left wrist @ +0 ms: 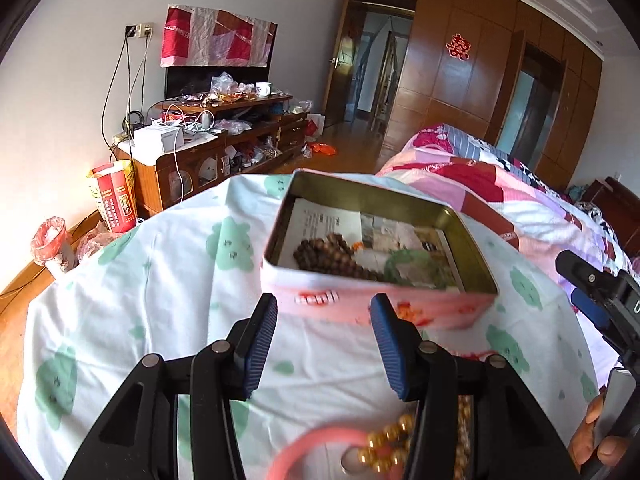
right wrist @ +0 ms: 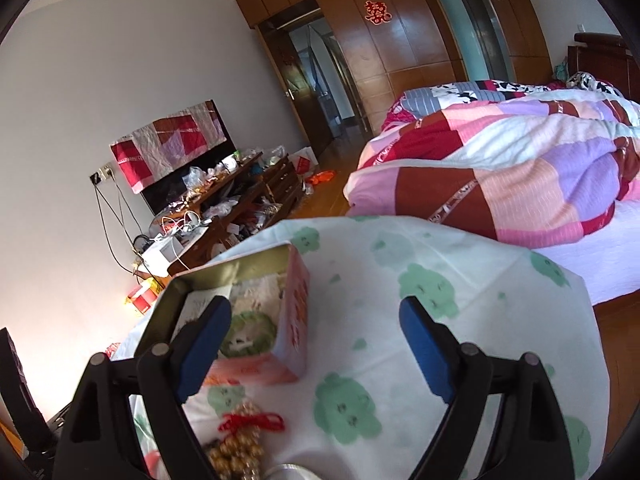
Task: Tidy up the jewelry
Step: 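Open both grippers to drop the bracelet and bangle into the tin, then grasp the gold bead strand with the left gripper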
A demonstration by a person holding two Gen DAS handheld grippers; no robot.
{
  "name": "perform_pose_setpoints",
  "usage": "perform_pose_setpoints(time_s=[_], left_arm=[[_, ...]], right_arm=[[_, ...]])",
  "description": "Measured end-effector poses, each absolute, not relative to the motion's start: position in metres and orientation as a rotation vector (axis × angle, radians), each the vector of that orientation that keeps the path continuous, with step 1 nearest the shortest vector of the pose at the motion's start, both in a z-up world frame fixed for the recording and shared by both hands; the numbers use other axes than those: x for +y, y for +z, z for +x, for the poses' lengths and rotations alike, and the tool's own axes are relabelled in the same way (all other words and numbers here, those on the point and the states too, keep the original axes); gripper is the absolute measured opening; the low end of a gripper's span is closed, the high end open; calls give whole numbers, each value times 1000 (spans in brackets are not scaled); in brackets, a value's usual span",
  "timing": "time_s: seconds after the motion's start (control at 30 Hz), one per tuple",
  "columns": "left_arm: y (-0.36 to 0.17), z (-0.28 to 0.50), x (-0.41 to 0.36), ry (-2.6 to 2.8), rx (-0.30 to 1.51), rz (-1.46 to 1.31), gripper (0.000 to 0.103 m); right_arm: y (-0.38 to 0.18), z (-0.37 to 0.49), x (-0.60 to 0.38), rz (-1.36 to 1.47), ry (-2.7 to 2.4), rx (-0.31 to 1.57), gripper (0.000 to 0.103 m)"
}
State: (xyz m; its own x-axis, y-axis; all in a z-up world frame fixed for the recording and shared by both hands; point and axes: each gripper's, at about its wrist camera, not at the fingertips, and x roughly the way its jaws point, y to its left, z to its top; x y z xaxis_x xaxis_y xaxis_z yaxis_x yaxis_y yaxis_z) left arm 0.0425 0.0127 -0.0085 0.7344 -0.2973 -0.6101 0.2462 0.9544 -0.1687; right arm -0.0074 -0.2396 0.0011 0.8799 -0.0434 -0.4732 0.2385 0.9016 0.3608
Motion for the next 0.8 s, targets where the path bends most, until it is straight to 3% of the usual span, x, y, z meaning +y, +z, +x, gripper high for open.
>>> perform_pose_setpoints(time_s=[0.73, 0.8], left_arm=[[-18, 3, 54, -289, 755, -109, 50], [-16, -2, 48, -334, 742, -91, 50]], right_arm=[[-16, -45, -210, 331, -109, 520, 88], [-15, -47, -208, 330, -108, 517, 84]])
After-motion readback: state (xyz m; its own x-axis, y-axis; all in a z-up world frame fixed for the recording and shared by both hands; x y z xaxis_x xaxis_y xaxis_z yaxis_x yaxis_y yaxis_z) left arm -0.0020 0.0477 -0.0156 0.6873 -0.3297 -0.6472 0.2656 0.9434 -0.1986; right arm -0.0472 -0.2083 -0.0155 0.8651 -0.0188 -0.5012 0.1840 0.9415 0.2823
